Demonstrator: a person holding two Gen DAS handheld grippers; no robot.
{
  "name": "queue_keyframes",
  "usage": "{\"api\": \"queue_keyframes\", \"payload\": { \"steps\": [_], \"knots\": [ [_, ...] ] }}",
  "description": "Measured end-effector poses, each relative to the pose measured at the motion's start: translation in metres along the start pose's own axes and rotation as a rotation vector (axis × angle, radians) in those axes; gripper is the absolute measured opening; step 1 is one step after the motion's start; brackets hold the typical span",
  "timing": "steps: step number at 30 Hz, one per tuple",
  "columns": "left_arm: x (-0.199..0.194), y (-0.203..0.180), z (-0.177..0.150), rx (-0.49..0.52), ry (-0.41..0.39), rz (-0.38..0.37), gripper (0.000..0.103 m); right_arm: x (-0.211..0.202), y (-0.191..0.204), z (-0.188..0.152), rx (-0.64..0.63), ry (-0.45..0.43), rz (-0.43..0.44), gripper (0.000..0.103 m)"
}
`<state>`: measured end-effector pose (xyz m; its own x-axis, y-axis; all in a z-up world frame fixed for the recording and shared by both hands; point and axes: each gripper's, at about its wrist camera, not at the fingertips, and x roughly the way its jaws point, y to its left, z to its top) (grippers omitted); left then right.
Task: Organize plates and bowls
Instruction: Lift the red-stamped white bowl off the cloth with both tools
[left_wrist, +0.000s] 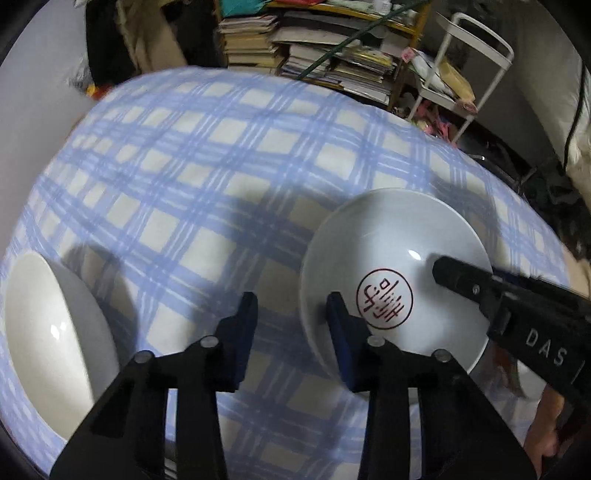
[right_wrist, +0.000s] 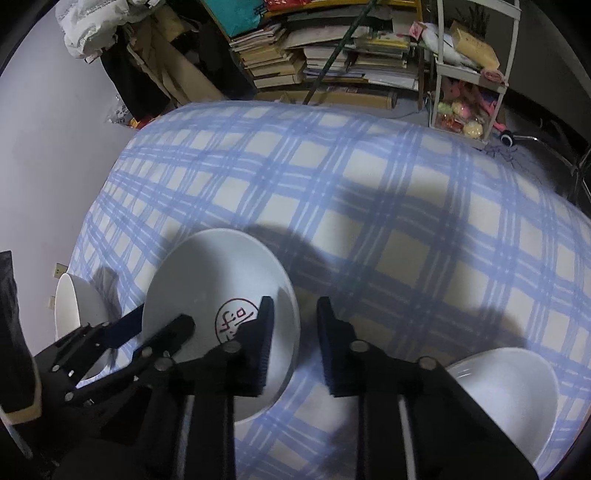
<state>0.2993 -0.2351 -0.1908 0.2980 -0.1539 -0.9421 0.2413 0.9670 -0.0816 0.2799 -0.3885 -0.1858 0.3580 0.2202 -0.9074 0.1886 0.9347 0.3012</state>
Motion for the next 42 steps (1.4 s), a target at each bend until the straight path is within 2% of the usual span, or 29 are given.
{"api": "queue_keyframes", "payload": {
  "steps": [1, 3, 4, 8, 12, 21, 34, 42],
  "knots": [
    [0.001, 0.002, 0.000, -0.023, 0.006, -0.034, 0.027, 0.001, 0.000, -0.001, 0.006, 0.005, 0.004, 0.021],
    [0.003, 0.002, 0.001, -0.040, 0.026, -0.087, 0.013, 0.004, 0.001, -0.001, 0.005, 0.021, 0.018, 0.014],
    [0.004, 0.000, 0.001, -0.037, 0.037, -0.099, 0.013, 0.006, 0.003, -0.003, -0.004, 0.037, 0.026, 0.012],
    [-0.005, -0.003, 0.002, -0.027, 0.031, -0.068, 0.013, 0.004, 0.012, -0.008, -0.047, 0.025, -0.034, 0.012],
    [-0.018, -0.001, 0.004, -0.017, 0.021, -0.065, 0.013, -0.005, 0.016, -0.011, -0.050, 0.017, -0.024, 0.012],
    [-0.064, 0.011, 0.006, 0.014, -0.040, -0.053, 0.013, -0.042, 0.042, -0.010, -0.066, -0.061, 0.004, 0.012],
    [-0.136, 0.073, -0.007, -0.017, -0.095, -0.013, 0.015, -0.082, 0.121, -0.021, -0.133, -0.137, 0.052, 0.012],
    [-0.165, 0.117, -0.024, -0.068, -0.127, -0.019, 0.015, -0.097, 0.171, -0.035, -0.178, -0.189, 0.085, 0.012]
  ]
}}
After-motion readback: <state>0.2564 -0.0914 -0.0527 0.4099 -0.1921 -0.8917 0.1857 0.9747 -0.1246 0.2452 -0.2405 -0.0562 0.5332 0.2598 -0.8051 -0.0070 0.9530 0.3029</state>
